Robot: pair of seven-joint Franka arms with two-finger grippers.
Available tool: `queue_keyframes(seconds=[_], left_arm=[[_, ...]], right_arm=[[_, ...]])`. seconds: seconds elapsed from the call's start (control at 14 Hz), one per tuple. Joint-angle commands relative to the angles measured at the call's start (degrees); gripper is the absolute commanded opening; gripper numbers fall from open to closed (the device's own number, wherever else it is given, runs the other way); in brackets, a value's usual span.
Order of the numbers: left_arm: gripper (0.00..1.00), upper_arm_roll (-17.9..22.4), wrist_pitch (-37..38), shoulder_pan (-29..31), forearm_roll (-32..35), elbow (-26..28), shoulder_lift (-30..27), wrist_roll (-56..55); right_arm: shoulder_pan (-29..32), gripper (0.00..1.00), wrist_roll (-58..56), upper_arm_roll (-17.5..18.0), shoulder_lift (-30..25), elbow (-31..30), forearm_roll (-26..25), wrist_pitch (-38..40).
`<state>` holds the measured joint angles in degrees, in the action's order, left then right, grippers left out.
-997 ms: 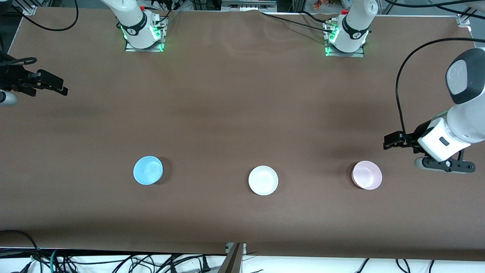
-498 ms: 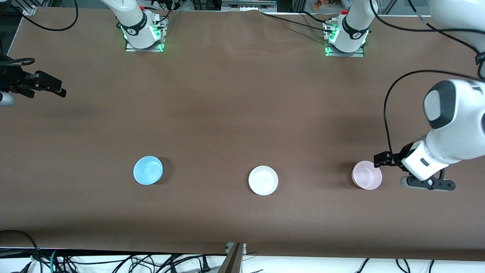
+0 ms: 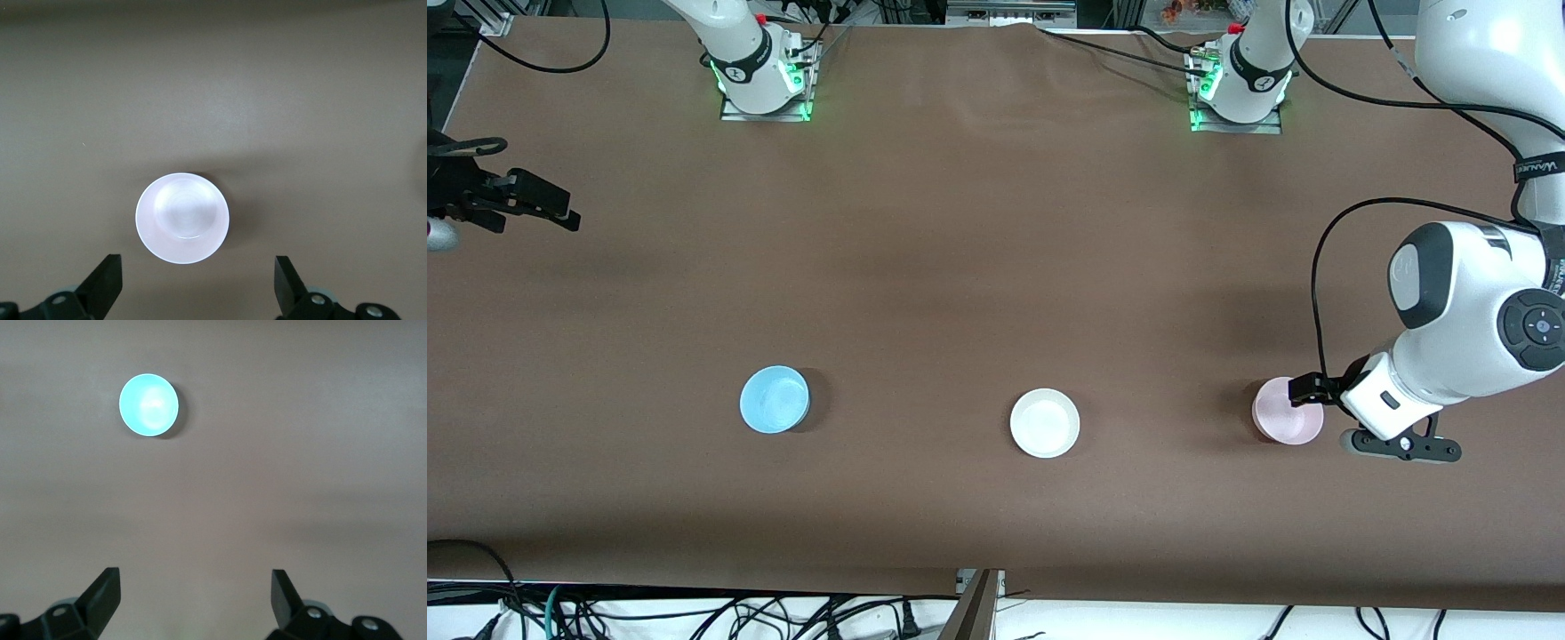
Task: Stack pink and blue bowls on white bowl
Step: 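Move the left gripper over the pink bowl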
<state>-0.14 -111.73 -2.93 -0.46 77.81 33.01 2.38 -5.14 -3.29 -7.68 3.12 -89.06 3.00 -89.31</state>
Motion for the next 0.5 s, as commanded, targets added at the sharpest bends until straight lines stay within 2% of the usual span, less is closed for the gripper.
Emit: queue_keyframes(seconds=[0.0,0.43], left_arm=[[1.00,0.0,-2.5,-0.3,1.4,0.4,0.6,-1.0],[1.00,0.0,-4.1,-0.3,1.3,1.5,2.1,-1.1]], right_arm=[[0.3,1.00,-0.1,0.1,-0.4,-0.1,-0.5,0.4],[0.3,1.00,-0.1,0.1,-0.3,-0.1,-0.5,0.3]])
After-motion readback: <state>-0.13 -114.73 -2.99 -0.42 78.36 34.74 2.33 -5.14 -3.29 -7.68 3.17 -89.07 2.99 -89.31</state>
